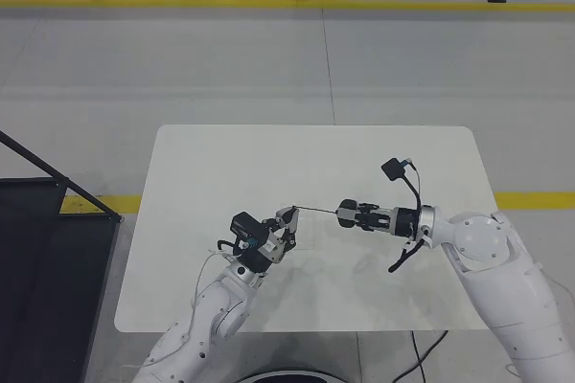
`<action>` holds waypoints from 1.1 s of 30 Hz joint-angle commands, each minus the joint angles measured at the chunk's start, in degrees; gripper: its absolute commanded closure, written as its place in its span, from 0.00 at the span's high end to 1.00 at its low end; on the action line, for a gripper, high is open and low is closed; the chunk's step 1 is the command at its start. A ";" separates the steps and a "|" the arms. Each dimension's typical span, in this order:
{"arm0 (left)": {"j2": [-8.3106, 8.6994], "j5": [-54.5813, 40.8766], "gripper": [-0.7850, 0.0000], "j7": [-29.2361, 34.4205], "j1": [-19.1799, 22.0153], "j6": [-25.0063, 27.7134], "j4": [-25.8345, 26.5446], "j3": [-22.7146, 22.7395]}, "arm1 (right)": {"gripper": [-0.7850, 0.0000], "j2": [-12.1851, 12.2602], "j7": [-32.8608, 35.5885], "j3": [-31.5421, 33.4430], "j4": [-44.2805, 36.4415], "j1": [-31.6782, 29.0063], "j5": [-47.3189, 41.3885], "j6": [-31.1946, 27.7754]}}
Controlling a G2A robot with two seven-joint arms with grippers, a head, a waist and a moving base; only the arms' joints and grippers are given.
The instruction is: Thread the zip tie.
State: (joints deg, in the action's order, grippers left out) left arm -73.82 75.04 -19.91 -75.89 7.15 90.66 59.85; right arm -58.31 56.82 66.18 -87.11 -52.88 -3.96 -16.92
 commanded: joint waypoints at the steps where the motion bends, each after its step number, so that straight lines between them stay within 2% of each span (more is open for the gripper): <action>1: 0.00 0.00 0.00 0.00 0.00 0.00 0.00 0.00 | 0.00 0.00 -0.01 0.01 0.10 0.05 -0.09 -0.02; 33: -0.08 0.54 0.00 0.90 -0.46 -0.46 0.66 0.10 | 0.00 0.02 0.47 -0.48 0.33 0.64 -0.13 0.54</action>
State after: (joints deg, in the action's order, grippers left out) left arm -73.88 75.52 -19.09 -76.31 6.66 91.26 59.93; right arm -58.30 57.29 65.67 -86.74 -52.24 -4.06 -16.32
